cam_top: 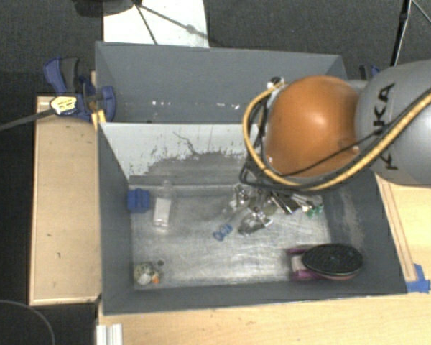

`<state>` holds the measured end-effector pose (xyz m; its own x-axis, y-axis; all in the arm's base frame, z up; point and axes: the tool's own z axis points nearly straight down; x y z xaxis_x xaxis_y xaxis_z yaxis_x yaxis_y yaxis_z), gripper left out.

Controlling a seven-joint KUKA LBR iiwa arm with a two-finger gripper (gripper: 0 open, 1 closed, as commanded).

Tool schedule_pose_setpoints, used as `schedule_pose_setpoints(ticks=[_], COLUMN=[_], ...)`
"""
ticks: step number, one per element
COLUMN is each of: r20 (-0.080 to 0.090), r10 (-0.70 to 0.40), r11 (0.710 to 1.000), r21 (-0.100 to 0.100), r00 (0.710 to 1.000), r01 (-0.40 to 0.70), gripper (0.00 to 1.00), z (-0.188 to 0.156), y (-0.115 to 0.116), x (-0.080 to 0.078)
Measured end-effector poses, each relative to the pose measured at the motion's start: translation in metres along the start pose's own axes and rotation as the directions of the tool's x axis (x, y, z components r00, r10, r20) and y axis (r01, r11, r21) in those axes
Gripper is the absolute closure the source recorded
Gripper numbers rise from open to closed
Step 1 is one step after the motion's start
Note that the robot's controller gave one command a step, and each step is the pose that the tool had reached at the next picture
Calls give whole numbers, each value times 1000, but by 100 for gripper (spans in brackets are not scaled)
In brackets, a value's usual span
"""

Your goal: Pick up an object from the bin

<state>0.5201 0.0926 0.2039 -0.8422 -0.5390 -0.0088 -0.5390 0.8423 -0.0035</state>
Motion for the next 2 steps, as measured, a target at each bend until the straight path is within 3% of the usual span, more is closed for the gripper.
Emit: schedule_pose_setpoints(ticks=[1, 2], r20=[-12, 1], r10=[427, 396], r11=[904, 918], r21=[0, 0], r00=[904, 918], r01=[-427, -396], gripper=[100, 100], z=[77, -56], y=[-10, -9], x=[-15, -10])
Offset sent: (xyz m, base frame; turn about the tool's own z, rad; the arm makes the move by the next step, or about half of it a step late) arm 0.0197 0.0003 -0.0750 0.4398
